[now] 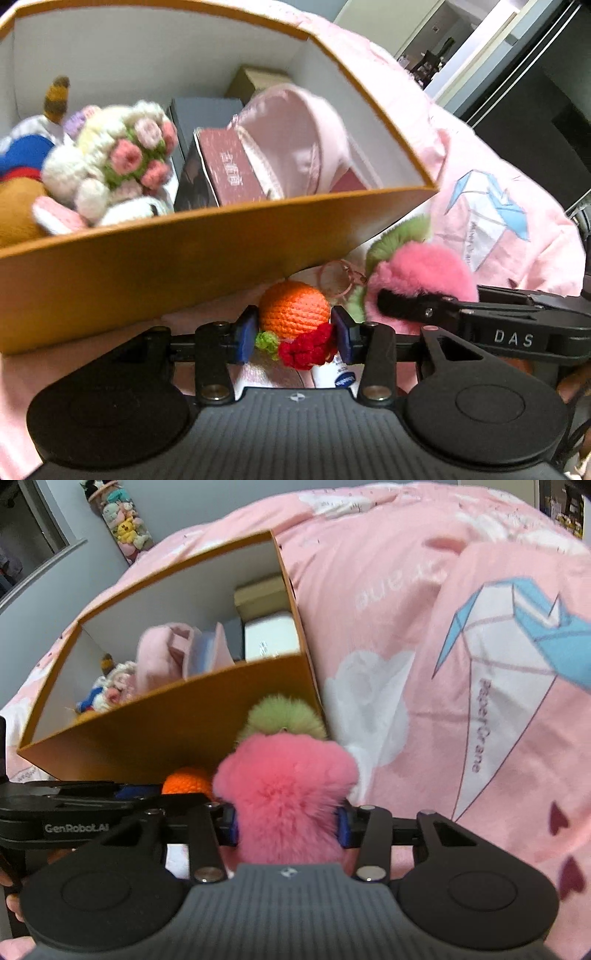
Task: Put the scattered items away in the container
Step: 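Lift the crocheted fruit and pom-pom with both tools toward the orange box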
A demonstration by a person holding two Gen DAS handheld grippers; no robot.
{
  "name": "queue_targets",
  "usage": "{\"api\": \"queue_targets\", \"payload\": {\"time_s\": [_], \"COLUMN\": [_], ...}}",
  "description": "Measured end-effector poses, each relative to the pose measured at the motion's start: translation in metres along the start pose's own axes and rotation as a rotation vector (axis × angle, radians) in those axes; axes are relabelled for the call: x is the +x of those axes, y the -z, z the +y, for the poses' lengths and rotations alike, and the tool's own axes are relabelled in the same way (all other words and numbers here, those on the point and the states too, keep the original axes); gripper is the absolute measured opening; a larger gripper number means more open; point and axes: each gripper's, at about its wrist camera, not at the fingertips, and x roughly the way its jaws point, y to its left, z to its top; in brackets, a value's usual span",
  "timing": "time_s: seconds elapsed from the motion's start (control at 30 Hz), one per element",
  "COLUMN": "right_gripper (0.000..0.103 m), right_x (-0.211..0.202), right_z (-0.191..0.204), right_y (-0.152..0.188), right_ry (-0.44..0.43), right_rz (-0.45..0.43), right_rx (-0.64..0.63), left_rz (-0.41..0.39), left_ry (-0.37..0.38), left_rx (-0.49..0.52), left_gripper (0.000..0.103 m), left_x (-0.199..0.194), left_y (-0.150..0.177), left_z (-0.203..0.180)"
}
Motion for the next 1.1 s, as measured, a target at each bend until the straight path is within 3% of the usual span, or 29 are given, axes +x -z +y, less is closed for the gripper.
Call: {"api": "queue_targets", "payload": {"time_s": [0.2,0.53,0.8,1.1], "right_gripper": [0.048,0.048,0.048,0.048], "right_x": [-0.030,-0.088,-0.108,-0.097], "right_z": [0.004,0.027,0.058,0.091], "right_y": [-0.007,-0.025,-0.055,-0.092], "right_ry": [-0.036,-0.175,-0.234,-0.263], "right_rz": [-0.043,-0.134,-0.223,-0.261], "right_rx": [-0.030,-0.046,-0.136,-0.235], "left_rz": [-0.063,-0.183,-0.270,-0.327], "left_ry": [0.022,0.092,0.015,-0.084], "left_rx": [0.023,0.027,0.039,0.026], "left_gripper": [0.049,0.049,0.049,0.049], "left_x": [-0.040,-0.105,-0.138,-0.159], "left_y": [0.001,-0.009,-0.027,-0.058], "left_z": [-0.005,-0.014,-0.027,-0.012]}}
